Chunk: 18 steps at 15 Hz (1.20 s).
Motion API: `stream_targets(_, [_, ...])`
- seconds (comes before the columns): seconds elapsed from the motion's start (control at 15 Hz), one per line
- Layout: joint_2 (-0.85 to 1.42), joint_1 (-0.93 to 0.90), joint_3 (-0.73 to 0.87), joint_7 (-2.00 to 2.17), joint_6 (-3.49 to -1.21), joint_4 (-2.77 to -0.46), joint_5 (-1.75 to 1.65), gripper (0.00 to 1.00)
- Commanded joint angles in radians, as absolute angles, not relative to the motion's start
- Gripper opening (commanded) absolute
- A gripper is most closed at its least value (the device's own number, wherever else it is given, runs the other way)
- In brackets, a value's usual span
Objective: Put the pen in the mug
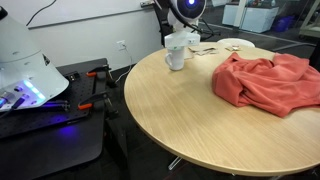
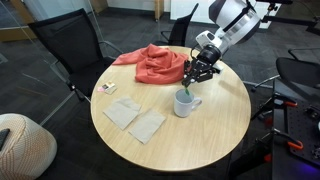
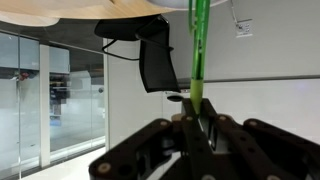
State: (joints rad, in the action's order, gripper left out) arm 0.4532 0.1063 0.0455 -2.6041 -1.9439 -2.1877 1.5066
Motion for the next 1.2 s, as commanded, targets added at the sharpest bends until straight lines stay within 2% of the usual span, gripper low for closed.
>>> stream_targets(0.0, [0.466,0.087,0.065,-2.603,-1.958,-2.184,1.518,0.03])
stream_targets(0.13, [0.471,0.086,0.069,-2.603,-1.967,-2.187,1.516,0.03])
stream_targets(0.2, [0.474,0.085,0.07,-2.603,-1.973,-2.19,1.516,0.06])
stream_targets(0.27, [0.477,0.086,0.071,-2.603,-1.974,-2.19,1.515,0.37])
stream_targets(0.33, [0.476,0.085,0.071,-2.603,-1.976,-2.192,1.517,0.38])
stream_targets(0.87, [0.473,0.085,0.076,-2.602,-1.977,-2.195,1.52,0.97])
stream_targets(1.13, [0.477,0.081,0.073,-2.602,-1.98,-2.184,1.525,1.0])
